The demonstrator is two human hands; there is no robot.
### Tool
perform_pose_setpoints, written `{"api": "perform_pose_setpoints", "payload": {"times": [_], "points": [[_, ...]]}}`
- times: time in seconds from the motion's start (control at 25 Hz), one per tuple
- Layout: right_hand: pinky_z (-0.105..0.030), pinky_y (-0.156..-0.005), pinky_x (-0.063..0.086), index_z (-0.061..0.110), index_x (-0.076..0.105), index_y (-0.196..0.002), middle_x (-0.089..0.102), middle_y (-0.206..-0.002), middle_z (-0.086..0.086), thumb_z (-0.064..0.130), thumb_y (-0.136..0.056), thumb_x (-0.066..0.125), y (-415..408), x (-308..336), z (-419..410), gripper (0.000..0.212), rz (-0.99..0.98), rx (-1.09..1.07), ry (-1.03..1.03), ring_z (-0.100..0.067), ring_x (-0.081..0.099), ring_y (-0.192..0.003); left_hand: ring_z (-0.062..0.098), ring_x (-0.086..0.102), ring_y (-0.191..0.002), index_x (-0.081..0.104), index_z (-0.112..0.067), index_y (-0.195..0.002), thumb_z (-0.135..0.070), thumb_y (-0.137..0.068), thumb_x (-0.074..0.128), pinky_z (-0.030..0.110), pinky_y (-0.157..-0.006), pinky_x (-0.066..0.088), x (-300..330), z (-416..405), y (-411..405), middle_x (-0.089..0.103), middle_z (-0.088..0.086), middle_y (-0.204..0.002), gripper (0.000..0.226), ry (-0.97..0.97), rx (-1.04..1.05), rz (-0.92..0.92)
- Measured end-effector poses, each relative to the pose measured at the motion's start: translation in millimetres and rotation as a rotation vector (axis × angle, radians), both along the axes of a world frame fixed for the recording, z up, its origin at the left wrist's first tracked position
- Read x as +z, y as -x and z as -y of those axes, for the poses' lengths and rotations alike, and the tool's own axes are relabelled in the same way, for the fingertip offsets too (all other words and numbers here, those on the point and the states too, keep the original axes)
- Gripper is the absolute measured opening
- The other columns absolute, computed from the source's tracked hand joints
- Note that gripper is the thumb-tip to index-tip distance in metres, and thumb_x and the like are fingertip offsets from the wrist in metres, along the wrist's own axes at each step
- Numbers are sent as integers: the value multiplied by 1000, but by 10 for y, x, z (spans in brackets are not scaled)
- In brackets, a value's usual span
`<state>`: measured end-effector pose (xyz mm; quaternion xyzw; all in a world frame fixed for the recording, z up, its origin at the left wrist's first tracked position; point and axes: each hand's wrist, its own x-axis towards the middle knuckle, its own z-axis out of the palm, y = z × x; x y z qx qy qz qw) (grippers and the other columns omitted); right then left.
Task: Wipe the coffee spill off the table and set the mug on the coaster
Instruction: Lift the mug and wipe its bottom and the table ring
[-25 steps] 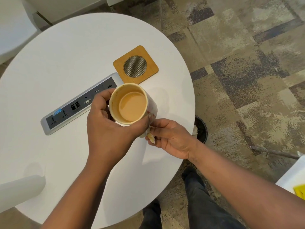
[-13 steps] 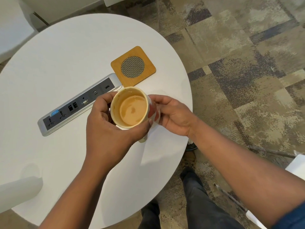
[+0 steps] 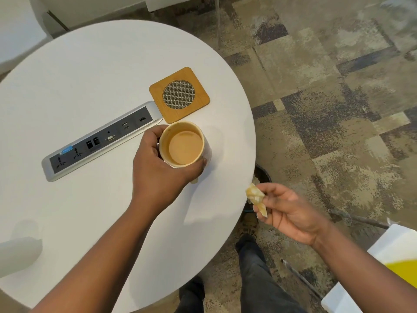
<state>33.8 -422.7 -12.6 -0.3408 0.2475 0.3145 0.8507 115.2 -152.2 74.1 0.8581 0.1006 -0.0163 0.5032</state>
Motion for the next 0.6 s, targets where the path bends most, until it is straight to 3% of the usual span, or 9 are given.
{"api": "perform_pose_setpoints", "payload": {"times": [0.24, 0.6], "points": [[-33, -63, 60, 1, 71, -107, 68, -96, -23, -10, -83, 55, 159, -147, 51, 31, -80, -113, 87, -27, 67, -74, 4, 63, -108, 54, -33, -126, -40, -54, 96, 39, -91, 57, -356, 184, -138, 64, -20, -120, 84, -25, 39, -16], [-30, -69, 61, 9, 75, -102, 73, -107, -16, -5, -83, 57, 38, -392, 136, 30, -90, -241, 172, -25, 69, -83, 6, 63, -105, 50, -36, -123, -50, -53, 93, 41, -87, 57, -678, 407, -278, 63, -19, -118, 83, -80, 140, -65]]}}
